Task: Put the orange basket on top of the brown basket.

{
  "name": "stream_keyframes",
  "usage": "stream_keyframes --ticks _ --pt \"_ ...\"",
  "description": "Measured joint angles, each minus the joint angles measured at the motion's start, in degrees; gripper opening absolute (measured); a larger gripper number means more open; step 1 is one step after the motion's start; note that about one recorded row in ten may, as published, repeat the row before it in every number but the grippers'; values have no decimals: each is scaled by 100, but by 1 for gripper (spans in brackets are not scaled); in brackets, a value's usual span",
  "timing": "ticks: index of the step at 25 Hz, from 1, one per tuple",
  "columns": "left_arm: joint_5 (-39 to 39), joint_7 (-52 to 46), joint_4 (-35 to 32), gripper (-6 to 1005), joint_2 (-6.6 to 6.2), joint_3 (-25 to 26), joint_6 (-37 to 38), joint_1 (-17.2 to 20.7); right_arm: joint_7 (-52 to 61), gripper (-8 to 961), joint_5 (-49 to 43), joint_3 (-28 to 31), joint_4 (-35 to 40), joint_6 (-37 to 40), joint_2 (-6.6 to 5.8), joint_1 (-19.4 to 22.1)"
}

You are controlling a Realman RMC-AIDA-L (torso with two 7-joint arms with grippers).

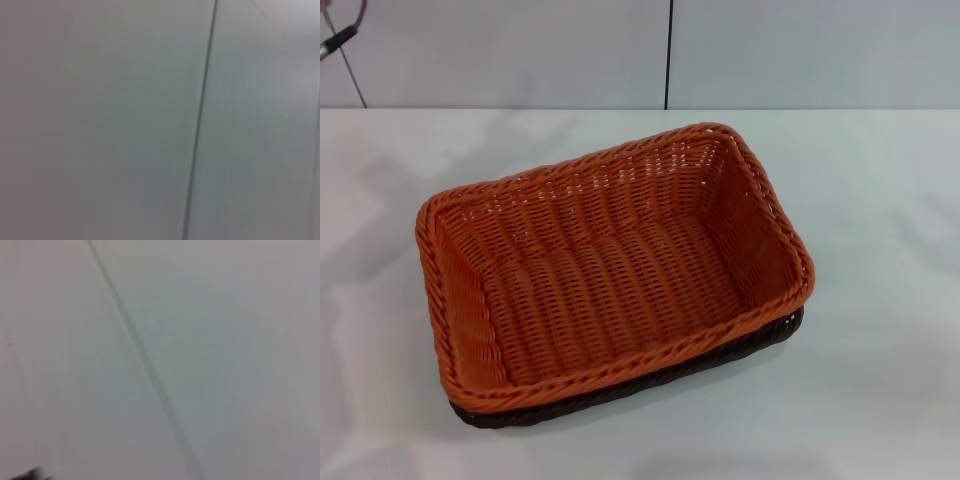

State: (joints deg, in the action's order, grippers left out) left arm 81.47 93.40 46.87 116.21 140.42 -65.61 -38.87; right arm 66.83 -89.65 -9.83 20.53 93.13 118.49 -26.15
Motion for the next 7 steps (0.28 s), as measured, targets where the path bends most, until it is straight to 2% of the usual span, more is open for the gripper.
stream_keyframes --ticks 1,3,7 --pt "-183 329 -34 859 132 262 -47 122 -56 705 148 5 180 -109 -2 17" --pt "-307 466 -103 859 152 321 -82 181 -311 718 517 15 412 -410 -6 39" --pt "-1497 1283 -754 859 169 434 -324 559 -985 718 1249 18 462 -937 -41 16"
